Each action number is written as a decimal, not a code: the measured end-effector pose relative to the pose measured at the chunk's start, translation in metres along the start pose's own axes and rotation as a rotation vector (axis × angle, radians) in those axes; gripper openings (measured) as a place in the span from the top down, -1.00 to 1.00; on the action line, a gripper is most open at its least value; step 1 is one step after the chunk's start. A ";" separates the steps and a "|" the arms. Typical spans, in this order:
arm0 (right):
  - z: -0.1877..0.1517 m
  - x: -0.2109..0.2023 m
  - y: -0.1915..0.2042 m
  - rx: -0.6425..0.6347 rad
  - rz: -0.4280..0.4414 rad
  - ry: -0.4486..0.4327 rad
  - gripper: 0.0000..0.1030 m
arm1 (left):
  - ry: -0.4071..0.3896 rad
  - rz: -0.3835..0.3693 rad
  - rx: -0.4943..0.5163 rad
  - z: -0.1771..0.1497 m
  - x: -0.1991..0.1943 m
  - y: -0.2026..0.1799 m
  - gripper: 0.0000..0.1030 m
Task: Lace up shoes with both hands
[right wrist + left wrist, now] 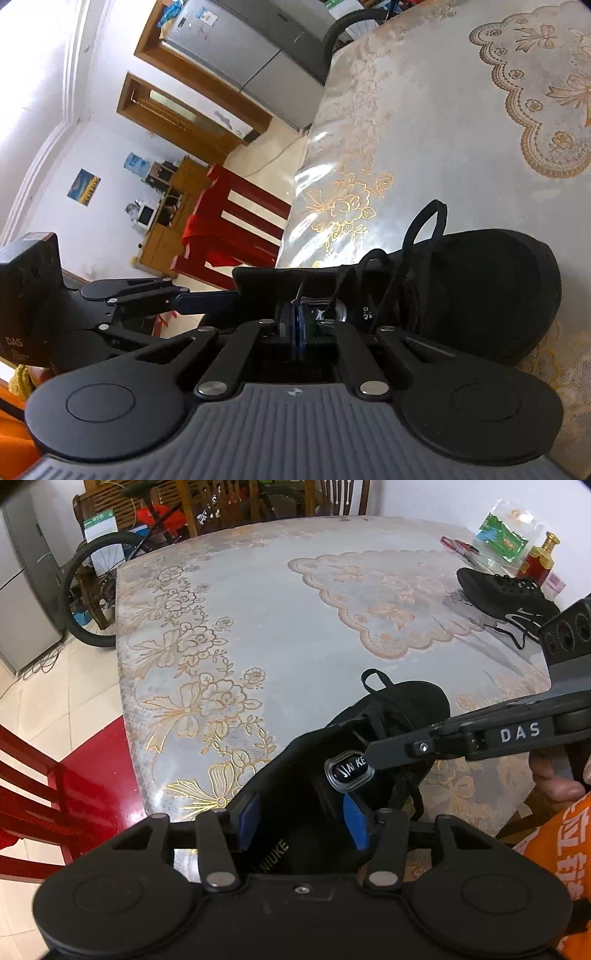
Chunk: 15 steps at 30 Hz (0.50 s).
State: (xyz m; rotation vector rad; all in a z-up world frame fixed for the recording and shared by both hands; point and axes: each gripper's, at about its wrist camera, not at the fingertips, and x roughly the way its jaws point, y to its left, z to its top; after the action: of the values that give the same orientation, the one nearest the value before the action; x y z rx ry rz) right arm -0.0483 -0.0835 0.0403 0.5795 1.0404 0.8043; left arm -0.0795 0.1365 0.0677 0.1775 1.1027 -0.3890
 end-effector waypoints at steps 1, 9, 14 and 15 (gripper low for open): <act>-0.001 -0.003 0.000 0.000 -0.004 -0.015 0.96 | 0.001 -0.003 -0.001 0.000 0.001 0.000 0.07; -0.022 0.000 0.007 -0.071 -0.081 -0.128 0.97 | 0.030 -0.008 -0.009 -0.003 0.010 -0.001 0.08; -0.030 0.000 0.007 -0.099 -0.112 -0.195 0.97 | 0.060 -0.043 -0.025 -0.004 0.018 -0.004 0.17; -0.029 -0.002 0.009 -0.123 -0.129 -0.207 0.97 | 0.064 -0.052 -0.033 -0.004 0.019 -0.006 0.21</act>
State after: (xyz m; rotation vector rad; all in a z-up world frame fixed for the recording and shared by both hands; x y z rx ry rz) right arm -0.0778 -0.0781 0.0362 0.4746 0.8239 0.6740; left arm -0.0776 0.1286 0.0494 0.1327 1.1777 -0.4138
